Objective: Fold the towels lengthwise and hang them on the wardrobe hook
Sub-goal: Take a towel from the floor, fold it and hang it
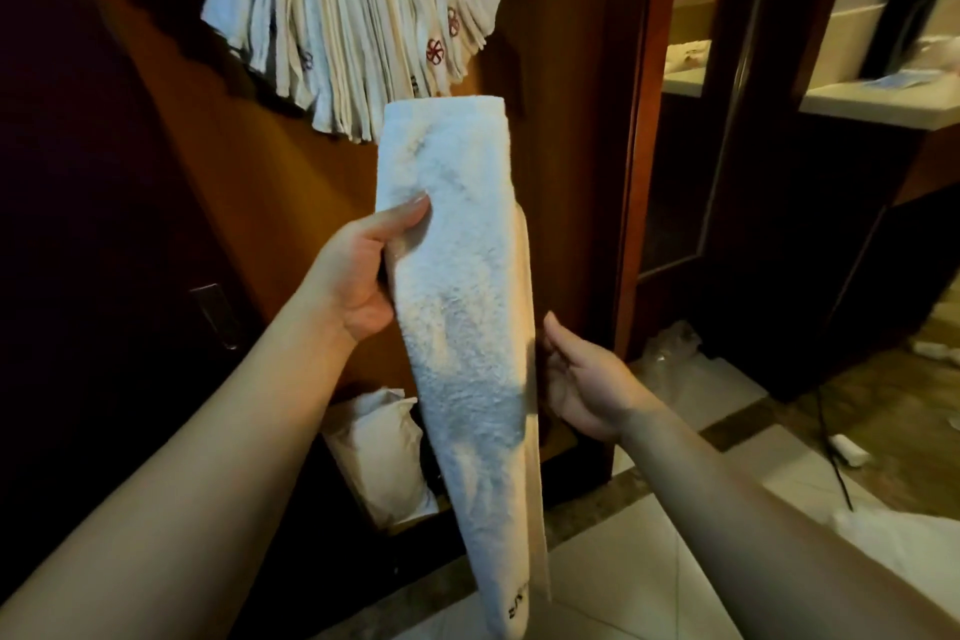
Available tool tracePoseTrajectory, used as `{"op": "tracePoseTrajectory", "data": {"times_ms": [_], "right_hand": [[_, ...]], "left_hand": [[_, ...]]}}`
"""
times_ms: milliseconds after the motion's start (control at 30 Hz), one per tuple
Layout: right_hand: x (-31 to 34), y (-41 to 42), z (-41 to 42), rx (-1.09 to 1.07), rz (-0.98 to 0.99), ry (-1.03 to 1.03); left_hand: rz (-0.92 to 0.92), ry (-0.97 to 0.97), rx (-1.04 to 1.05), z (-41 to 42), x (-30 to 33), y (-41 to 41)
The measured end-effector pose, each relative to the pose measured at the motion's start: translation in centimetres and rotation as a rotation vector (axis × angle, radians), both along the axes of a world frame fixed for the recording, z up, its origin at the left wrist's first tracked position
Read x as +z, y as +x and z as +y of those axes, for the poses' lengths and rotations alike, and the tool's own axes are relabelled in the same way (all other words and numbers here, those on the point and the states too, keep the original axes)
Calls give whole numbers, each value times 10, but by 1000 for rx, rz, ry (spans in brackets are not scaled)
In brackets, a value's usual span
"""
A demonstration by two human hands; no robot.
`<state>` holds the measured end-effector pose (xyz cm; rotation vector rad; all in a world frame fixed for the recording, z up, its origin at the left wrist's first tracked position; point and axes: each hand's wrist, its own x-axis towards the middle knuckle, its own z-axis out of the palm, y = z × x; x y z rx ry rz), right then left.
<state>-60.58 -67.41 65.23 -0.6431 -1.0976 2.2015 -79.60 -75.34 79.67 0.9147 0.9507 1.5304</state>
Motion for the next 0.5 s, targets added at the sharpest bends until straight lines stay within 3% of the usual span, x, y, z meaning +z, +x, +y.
{"op": "tracePoseTrajectory", "data": {"times_ms": [333, 500], "right_hand": [[12, 0, -3, 20, -130, 294], [20, -2, -7, -237, -248, 457]], "left_hand": [[17, 25, 63, 7, 20, -2], [8, 17, 102, 8, 22, 0]]}}
